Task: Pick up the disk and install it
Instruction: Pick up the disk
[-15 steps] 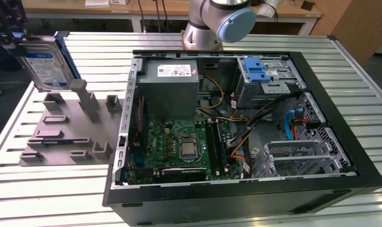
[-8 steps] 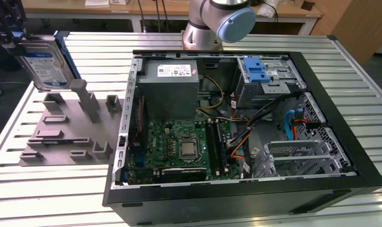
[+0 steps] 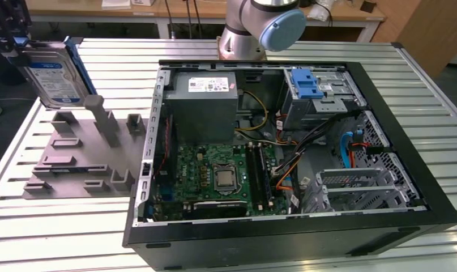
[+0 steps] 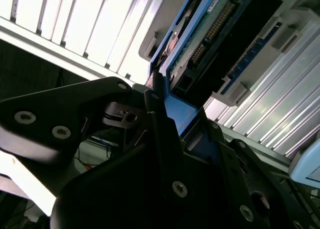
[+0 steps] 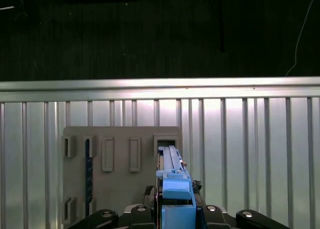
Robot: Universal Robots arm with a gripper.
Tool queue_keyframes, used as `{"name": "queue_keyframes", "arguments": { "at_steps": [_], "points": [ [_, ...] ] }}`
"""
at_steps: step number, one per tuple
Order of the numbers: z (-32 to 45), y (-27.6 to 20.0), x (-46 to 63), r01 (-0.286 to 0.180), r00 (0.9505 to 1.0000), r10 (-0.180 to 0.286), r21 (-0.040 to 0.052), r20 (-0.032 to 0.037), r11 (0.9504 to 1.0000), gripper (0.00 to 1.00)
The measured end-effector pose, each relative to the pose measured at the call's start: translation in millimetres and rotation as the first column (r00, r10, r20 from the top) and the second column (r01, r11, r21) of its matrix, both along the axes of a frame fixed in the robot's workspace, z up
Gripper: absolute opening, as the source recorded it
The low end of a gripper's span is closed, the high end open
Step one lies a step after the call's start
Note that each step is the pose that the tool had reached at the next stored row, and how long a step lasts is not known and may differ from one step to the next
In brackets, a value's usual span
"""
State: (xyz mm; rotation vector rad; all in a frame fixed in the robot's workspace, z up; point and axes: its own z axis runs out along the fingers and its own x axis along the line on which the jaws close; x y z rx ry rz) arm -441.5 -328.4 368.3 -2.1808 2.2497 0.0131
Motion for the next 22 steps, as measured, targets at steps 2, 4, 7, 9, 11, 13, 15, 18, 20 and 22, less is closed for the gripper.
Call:
{"name": "queue_keyframes", "arguments": {
  "at_steps": [2, 4, 7, 9, 11, 13, 15, 18, 20, 22],
  "points": [
    [2.5, 0.0, 0.0, 0.0, 1.0, 0.0, 0.0, 0.0, 1.0, 0.36],
    [2.8, 0.0, 0.0, 0.0, 1.0, 0.0, 0.0, 0.0001, 1.0, 0.36],
    [4.3, 0.0, 0.0, 0.0, 1.0, 0.0, 0.0, 0.0, 1.0, 0.36],
    [5.3, 0.0, 0.0, 0.0, 1.0, 0.0, 0.0, -0.0001, 1.0, 0.36],
    [5.7, 0.0, 0.0, 0.0, 1.0, 0.0, -0.0001, -0.0001, 1.0, 0.36],
    [6.3, 0.0, 0.0, 0.0, 1.0, 0.0, -0.0001, -0.0001, 1.0, 0.36],
    [7.1, 0.0, 0.0, 0.0, 1.0, 0.0, 0.0, -0.0001, 1.0, 0.36],
    [8.3, 0.0, 0.0, 0.0, 1.0, 0.0, 0.0, -0.0001, 1.0, 0.36],
    [9.8, 0.0, 0.0, 0.0, 1.0, 0.0, -0.0001, -0.0002, 1.0, 0.36],
    [12.1, 0.0, 0.0, 0.0, 1.0, 0.0, 0.0, 0.0, 1.0, 0.36]
  ]
}}
